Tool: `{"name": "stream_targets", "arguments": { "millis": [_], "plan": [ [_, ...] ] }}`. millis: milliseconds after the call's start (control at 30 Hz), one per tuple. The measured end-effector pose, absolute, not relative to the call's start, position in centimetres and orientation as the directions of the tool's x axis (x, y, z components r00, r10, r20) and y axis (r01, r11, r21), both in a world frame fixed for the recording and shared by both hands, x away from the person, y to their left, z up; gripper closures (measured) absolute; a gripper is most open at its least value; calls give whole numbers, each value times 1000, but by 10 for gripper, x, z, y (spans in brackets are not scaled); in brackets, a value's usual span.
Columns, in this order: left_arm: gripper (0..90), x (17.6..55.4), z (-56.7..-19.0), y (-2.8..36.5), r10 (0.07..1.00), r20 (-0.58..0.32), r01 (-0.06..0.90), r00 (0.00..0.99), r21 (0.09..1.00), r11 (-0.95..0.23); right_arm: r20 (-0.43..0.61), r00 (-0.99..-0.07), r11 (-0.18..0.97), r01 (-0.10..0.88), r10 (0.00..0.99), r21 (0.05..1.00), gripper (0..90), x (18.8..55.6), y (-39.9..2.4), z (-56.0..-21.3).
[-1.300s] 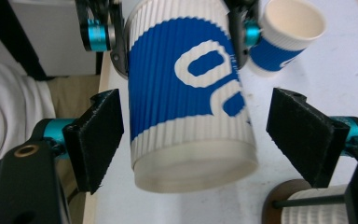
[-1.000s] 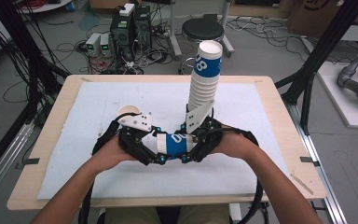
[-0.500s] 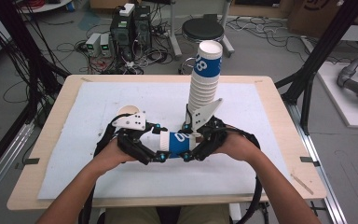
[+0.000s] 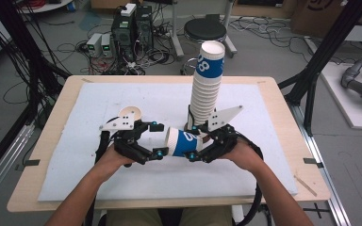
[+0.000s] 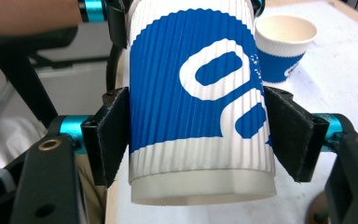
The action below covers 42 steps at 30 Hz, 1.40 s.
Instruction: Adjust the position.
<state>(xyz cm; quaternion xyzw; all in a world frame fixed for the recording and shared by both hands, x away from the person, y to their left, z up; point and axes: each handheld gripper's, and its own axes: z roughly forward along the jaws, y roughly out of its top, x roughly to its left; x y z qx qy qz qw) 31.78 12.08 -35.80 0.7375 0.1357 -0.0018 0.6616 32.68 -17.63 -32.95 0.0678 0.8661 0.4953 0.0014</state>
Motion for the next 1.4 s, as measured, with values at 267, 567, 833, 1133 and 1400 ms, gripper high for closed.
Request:
{"name": "stream_targets", "arguments": {
  "millis": [267,567,833,1133,1400],
  "plan": [
    [117,317,-362,113,177,-197,216,964,972,-92,94,-986,409,142,135,902,278,323,-176,-340],
    [163,319,-362,113,166,-217,236,962,966,-103,107,-986,391,148,126,908,278,322,-172,-347],
    [206,319,-359,116,158,-228,249,961,960,-131,110,-987,398,148,117,906,289,321,-170,-347],
    [212,319,-354,119,156,-225,248,962,957,-151,111,-986,394,152,124,906,238,321,-168,-348],
    [211,320,-338,122,208,-168,222,964,935,-276,94,-983,406,150,155,901,167,321,-176,-343]
  ]
}}
